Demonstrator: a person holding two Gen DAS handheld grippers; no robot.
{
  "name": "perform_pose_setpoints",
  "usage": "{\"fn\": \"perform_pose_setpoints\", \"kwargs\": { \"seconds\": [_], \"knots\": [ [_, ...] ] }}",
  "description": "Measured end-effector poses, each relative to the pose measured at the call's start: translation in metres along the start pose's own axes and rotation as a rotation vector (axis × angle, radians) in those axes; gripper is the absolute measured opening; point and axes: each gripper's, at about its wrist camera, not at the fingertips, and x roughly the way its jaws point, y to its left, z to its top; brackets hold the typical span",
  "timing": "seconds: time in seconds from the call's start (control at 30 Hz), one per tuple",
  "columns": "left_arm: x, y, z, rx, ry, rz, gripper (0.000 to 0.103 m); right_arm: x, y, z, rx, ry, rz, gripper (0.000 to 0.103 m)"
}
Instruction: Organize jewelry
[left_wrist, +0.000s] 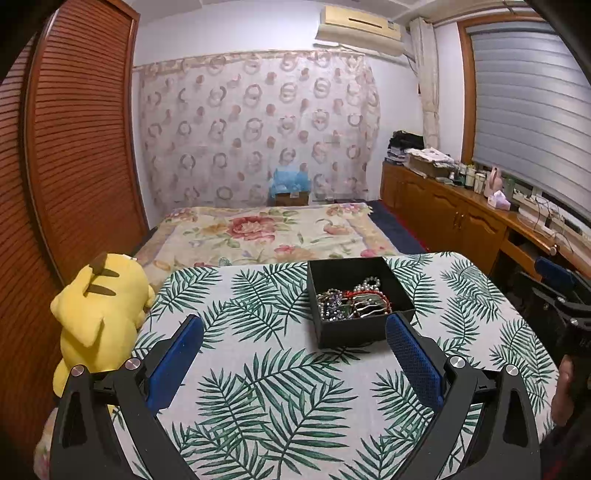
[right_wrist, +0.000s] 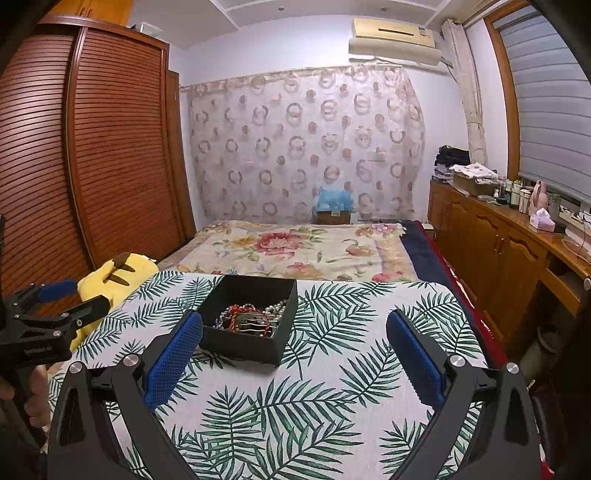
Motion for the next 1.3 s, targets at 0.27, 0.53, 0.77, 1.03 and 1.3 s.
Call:
{"fn": "perform_pose_setpoints", "kwargs": {
  "seconds": [0.27, 0.53, 0.77, 1.03, 1.3],
  "knots": [
    [-0.0015, 0.0013, -0.0008, -0.007, -0.003, 0.0, 0.095, -0.0023, 0.0008, -0.0019, -0.002, -0.005, 0.002, 0.1],
    [-0.002, -0.0002, -0.0009, -0.003, -0.002, -0.002, 0.095, -0.0027, 0.0028, -0.0021, -0.001, -0.005, 0.005, 0.1],
    [-0.0048, -0.0037, -0.0006, -0.007, -0.01, -0.012, 0.095, -0.0035, 0.0041, -0.0021, 0.001, -0.006, 0.005, 0.1],
    [-0.0056, -0.0072, -0.0004, -0.009, -0.013, -0.013, 0.095, -0.0034, 0.0065, -0.0015, -0.002, -0.006, 0.008, 0.1],
    [-0.0047, -0.0053, -0.002, -0.007, -0.009, -0.012, 0.095, -0.0027, 0.0059, -0.002, -0.001, -0.007, 0.006, 0.1]
  ]
}}
